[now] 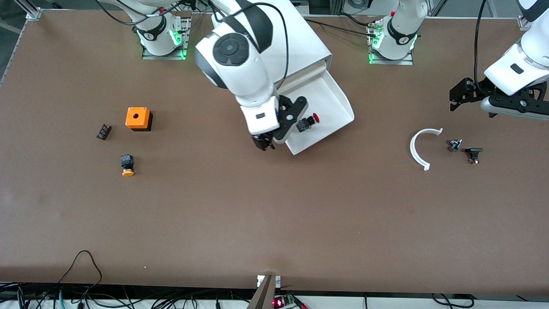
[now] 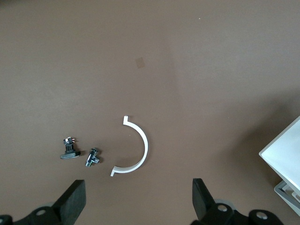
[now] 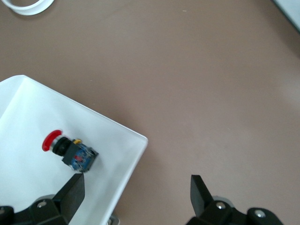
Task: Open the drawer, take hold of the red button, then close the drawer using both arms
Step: 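Lower the right gripper into the open drawer over the red button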
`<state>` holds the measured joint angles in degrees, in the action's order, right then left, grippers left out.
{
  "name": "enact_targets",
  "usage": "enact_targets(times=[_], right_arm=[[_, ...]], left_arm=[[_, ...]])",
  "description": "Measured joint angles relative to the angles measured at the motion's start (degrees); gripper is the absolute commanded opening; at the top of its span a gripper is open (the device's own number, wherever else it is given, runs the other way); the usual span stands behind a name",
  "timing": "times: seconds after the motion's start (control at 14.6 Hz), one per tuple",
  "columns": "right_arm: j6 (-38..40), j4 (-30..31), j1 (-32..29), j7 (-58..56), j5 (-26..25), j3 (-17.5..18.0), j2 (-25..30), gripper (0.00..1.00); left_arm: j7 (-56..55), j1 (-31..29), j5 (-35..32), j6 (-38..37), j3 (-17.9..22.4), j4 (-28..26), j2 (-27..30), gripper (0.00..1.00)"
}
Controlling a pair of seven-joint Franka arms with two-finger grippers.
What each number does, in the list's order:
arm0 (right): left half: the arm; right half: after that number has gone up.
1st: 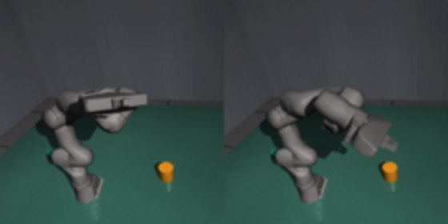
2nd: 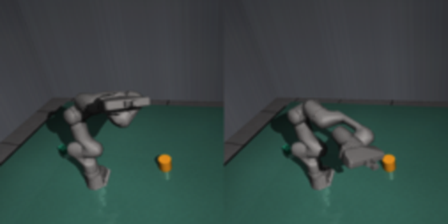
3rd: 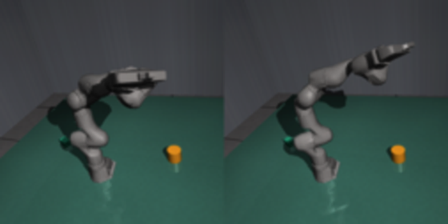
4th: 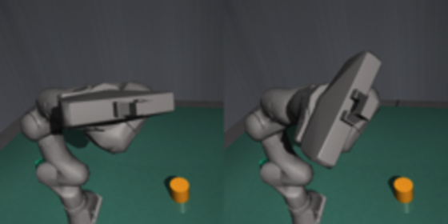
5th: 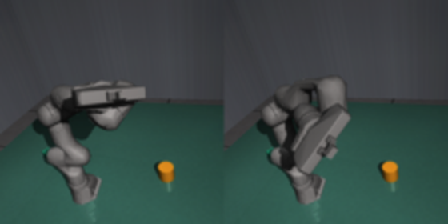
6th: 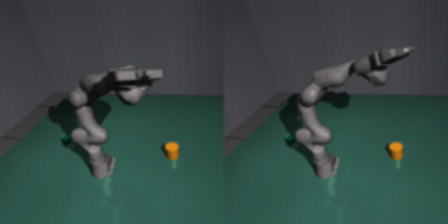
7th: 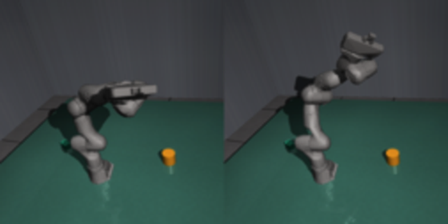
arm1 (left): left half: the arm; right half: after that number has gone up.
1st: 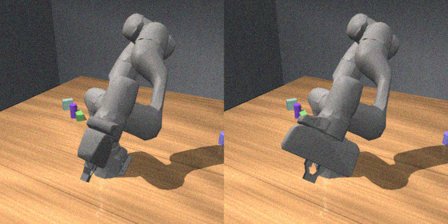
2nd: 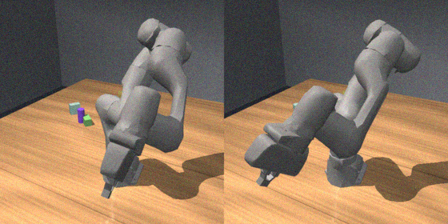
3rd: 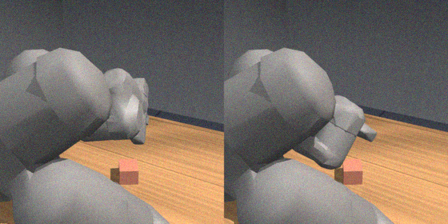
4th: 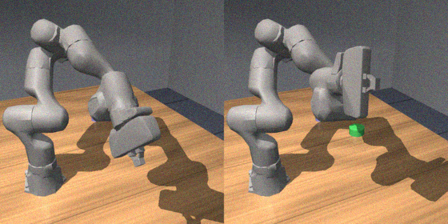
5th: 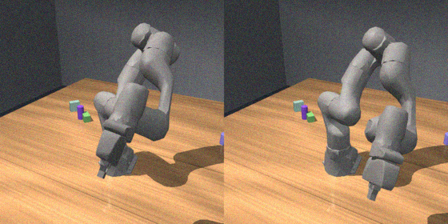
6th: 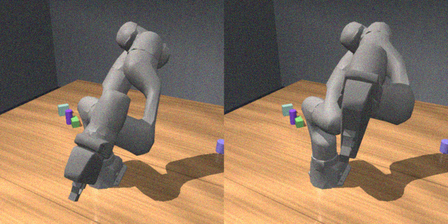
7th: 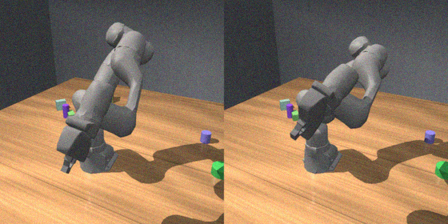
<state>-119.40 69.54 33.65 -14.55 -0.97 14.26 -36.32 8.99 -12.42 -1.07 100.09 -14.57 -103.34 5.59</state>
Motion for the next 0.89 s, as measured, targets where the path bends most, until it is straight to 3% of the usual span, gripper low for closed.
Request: enact_targets(times=[0.21, 0.55, 0.89], right_arm=[[-0.3, -0.2, 2.0, -4.4, -1.6, -0.1, -1.2, 1.0], [3.4, -0.3, 4.6, -10.6, -10.5, 0.0, -1.8, 1.0], [4.1, -0.3, 6.8, -15.3, -10.7, 0.2, -2.9, 1.0]], left_arm=[[0.0, 0.0, 0.0, 0.0, 0.3, 0.0, 0.0, 1.0], [-0.3, 0.0, 0.0, 0.0, 0.6, 0.0, -0.1, 1.0], [-0.4, 0.0, 0.0, 0.0, 0.9, 0.0, -0.2, 1.0]])
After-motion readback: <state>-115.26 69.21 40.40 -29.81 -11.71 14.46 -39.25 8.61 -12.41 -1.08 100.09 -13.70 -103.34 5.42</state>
